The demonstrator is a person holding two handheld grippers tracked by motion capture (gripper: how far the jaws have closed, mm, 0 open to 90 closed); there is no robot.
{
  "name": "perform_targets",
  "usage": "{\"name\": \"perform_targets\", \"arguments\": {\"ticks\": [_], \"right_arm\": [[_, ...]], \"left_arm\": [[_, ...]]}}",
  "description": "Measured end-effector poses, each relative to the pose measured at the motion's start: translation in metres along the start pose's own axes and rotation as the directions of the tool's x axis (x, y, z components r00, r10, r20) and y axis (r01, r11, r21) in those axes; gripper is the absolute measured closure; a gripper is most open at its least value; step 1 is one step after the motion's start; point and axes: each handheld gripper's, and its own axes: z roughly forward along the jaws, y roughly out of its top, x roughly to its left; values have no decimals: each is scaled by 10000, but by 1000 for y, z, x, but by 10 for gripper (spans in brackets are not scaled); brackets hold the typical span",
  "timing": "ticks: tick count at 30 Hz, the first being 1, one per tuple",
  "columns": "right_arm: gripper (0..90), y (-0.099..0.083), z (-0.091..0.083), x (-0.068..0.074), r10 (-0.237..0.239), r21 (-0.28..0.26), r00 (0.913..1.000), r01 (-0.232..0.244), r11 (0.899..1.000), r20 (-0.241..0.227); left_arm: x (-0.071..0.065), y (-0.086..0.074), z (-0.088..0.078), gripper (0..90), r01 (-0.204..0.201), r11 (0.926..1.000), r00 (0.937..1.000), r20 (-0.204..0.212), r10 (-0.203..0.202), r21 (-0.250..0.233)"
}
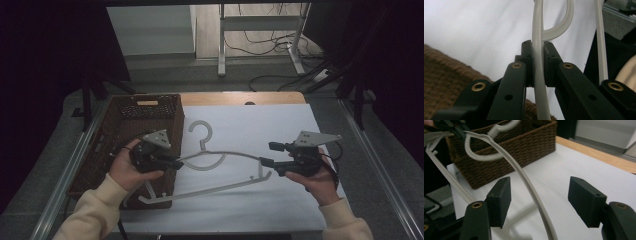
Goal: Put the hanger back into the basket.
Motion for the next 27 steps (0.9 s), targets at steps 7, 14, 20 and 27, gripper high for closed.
{"name": "perform_targets", "arguments": {"ticks": [7,14,20,27], "right_arm": [[342,-10,-11,-13,335,-65,9989,-333,9994,326],[334,-19,-13,-20,574,136,9973,-581,9982,465],[331,-26,-12,-25,698,292,9963,-713,9970,503],[327,-29,-9,-27,716,475,9961,-740,9961,511]], "left_arm": [[13,-15,-20,817,730,9947,9965,-345,-757,-725],[22,-29,-36,817,1187,9869,9907,-541,-1252,-1096],[32,-40,-43,817,1528,9802,9852,-585,-1611,-1263],[46,-55,-54,818,1987,9679,9738,-803,-2127,-1537]]}}
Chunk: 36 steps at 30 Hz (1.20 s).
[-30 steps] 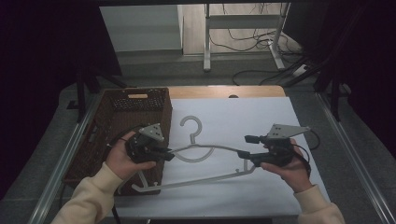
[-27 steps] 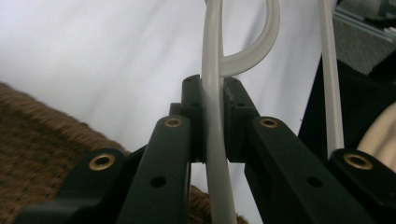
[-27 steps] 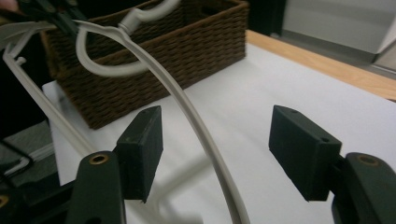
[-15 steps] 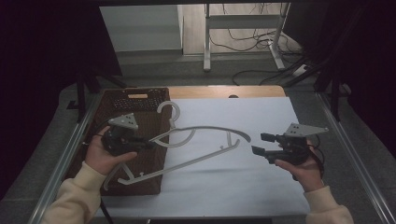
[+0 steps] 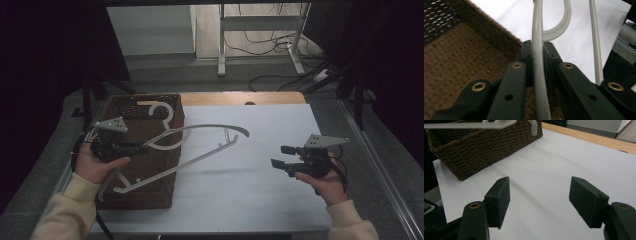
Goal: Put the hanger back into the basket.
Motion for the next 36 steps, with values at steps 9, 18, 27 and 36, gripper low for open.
{"name": "perform_targets", "arguments": {"ticks": [9,18,27,36], "right_arm": [[321,-3,3,-1,21,209,10000,-21,9998,15],[309,-6,9,-1,8,487,10000,-9,9988,19],[304,-9,12,-2,43,717,10000,-45,9974,24],[302,-10,14,-3,4,820,10000,-10,9966,64]], "left_arm": [[27,-18,-18,818,920,9946,9941,-527,-945,-473],[50,-32,-24,818,1684,9825,9795,-980,-1758,-792],[65,-40,-29,818,2233,9679,9636,-1235,-2371,-1157],[77,-48,-31,818,2685,9534,9448,-1556,-2885,-1374]]}}
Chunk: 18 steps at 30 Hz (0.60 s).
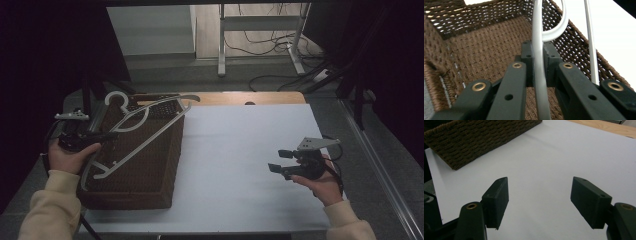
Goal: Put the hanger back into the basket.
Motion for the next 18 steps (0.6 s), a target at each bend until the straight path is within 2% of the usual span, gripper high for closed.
{"name": "perform_targets", "arguments": {"ticks": [8,18], "right_arm": [[302,-1,1,-1,34,38,10000,-34,10000,17],[302,-2,2,-1,10,142,10000,-11,9999,33]], "left_arm": [[14,-6,-1,818,528,9984,9979,-360,-535,-208],[28,-16,-1,818,912,9955,9939,-605,-927,-268]]}}
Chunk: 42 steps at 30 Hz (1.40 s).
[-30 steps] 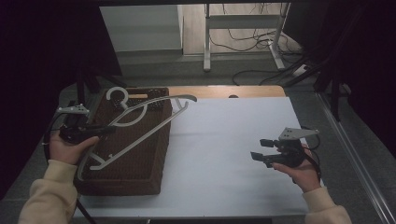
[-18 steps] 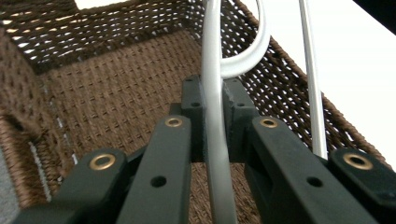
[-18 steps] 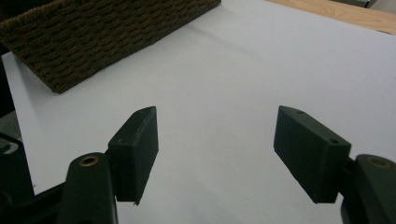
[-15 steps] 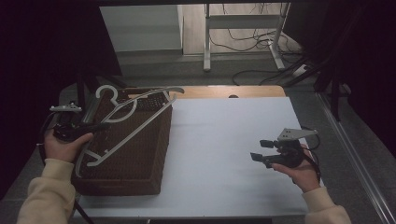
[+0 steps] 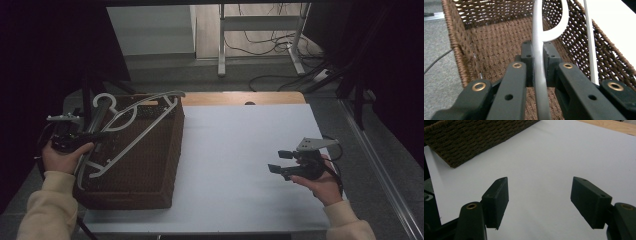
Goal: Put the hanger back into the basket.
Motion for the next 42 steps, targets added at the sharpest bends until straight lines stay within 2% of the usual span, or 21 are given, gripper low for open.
{"name": "perform_targets", "arguments": {"ticks": [18,26,27,29,30,32,35,42], "right_arm": [[301,-1,2,-1,-4,79,10000,4,10000,5],[301,-1,2,-1,-8,107,10000,8,9999,-14],[301,-1,2,-1,-16,108,10000,16,9999,-24],[300,-1,2,-1,-6,93,10000,6,10000,-21],[300,-2,2,-1,-3,93,10000,3,10000,-20],[299,-2,2,-1,7,93,10000,-7,10000,-22],[298,-2,2,-1,-9,112,10000,9,9999,-20],[295,-2,3,-2,27,114,10000,-26,9999,-70]], "left_arm": [[14,-10,1,818,356,9993,9988,-331,-359,-94],[16,-13,7,813,196,9998,9988,-446,-196,-20],[17,-14,8,795,101,9999,9992,-378,-102,-23],[17,-15,10,584,11,10000,9964,-852,-10,13],[17,-15,9,507,2,10000,9952,-982,-3,-8],[16,-16,8,435,-88,9999,9957,-922,81,-72],[10,-15,6,373,-364,9993,9967,-723,354,-117],[-13,-16,6,328,-981,9952,9952,44,981,23]]}}
